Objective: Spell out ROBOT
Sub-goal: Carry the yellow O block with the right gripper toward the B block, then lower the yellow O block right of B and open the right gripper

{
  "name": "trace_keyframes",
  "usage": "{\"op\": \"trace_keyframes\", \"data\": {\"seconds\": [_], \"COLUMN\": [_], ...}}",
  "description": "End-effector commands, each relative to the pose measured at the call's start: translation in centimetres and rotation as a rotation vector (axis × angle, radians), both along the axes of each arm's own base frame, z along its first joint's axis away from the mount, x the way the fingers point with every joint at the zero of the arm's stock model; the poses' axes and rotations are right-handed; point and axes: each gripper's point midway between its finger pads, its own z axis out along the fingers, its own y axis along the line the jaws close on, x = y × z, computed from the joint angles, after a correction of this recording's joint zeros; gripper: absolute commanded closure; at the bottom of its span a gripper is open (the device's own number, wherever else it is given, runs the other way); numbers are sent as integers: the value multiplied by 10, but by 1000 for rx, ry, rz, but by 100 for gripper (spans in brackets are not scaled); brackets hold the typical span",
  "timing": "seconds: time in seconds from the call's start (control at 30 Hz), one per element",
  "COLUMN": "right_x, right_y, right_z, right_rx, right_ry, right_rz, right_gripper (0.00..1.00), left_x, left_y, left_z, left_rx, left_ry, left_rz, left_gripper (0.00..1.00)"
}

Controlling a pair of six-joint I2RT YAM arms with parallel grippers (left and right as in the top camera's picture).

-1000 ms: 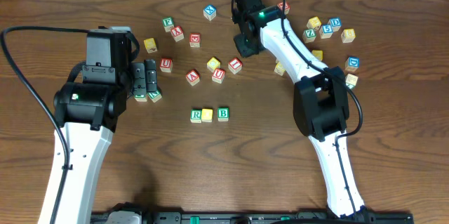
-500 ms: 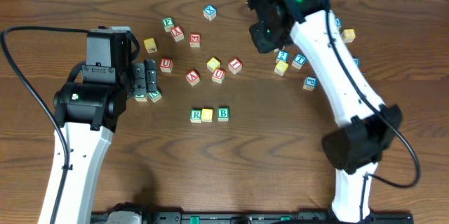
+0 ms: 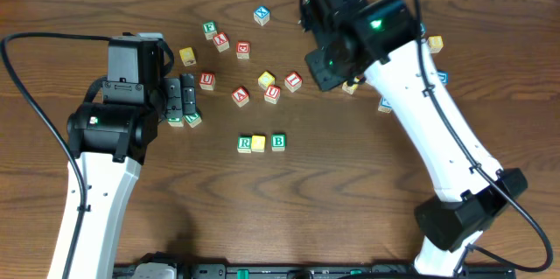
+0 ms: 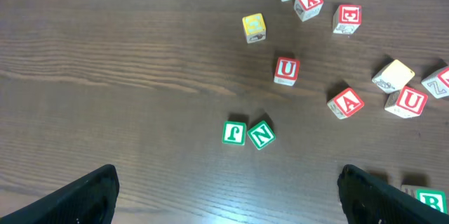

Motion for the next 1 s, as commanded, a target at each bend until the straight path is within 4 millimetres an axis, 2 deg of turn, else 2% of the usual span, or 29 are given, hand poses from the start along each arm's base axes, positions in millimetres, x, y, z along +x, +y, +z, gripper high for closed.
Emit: {"op": "trace_keyframes", "data": {"seconds": [0.0,0.2,0.3,0.33,0.43,0.5,0.7,0.97], "right_x": [-21,-63,-73,-80,-92,-100,-109,-99], "right_y": [1,1,9,15,18,13,16,36], "right_z": [-10,-61,-88,-111,-141,-157,-179,-193], "right_rx": [-2,82,96,118,146,141,171,235], "right_ry": [-31,0,23,36,60,63,57,22], "right_rz": [-11,-125,-166,-217,-312,-391,-462,-450], "right_gripper": [98,99,98,98,98,98,99,96], "left_x": [1,1,1,1,1,1,1,1], "left_y": [3,3,3,3,3,3,3,3], "left_z": [7,7,7,7,7,7,7,7], "left_rx": [16,16,16,16,16,16,17,16], "left_ry": [-14,-14,-14,-14,-14,-14,-14,-14], "left_rz": [-2,-2,-2,-2,-2,-2,-3,-2], "left_gripper": [2,2,2,2,2,2,2,2]}}
